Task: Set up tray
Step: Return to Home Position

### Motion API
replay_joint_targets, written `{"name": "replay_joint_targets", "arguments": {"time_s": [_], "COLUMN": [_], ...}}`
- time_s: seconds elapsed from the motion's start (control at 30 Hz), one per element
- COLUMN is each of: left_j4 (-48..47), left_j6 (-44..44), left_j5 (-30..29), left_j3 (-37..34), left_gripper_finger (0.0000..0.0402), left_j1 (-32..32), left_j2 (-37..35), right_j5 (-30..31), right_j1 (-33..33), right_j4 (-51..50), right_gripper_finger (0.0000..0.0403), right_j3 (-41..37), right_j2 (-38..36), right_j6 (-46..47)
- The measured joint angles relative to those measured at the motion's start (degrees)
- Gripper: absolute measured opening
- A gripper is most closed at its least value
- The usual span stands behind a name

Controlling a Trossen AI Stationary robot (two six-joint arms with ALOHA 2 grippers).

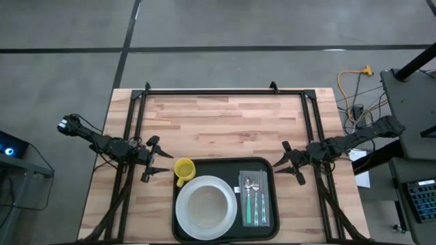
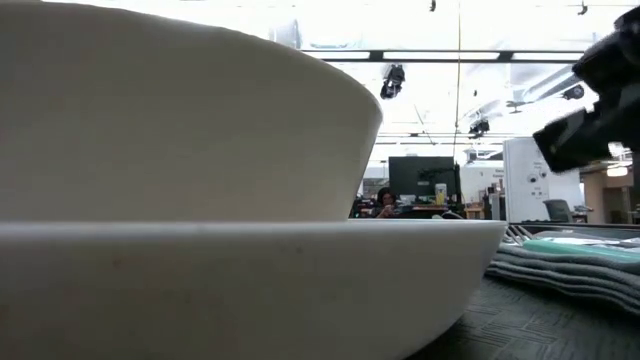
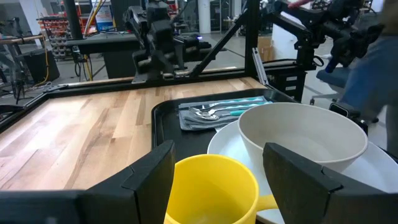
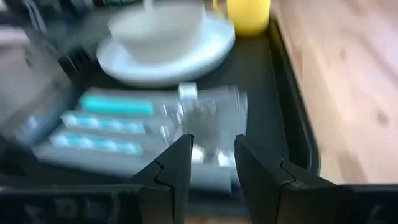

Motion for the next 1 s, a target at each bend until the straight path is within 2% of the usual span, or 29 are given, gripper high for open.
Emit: {"name": "replay_joint_targets", "arguments": {"time_s": [0.2, 0.37, 1.0], "left_j4": [0.0, 0.0, 0.0], "left_j6": [0.0, 0.0, 0.0], "left_j5": [0.0, 0.0, 0.0], "left_j3": [0.0, 0.0, 0.0], "left_gripper_finger": [0.0224, 0.0224, 0.0224], "left_j1": [0.0, 0.0, 0.0], "left_j2": [0.0, 0.0, 0.0], "right_j5": [0.1, 0.1, 0.1], "right_j1": [0.0, 0.0, 0.0], "right_j4": [0.1, 0.2, 0.1], "right_gripper_finger": [0.0111, 0.0112, 0.0112], "right_j3": [0.0, 0.0, 0.0], "right_j2": [-10.7, -15.5, -16.0], "right_j6": [0.0, 0.0, 0.0]}}
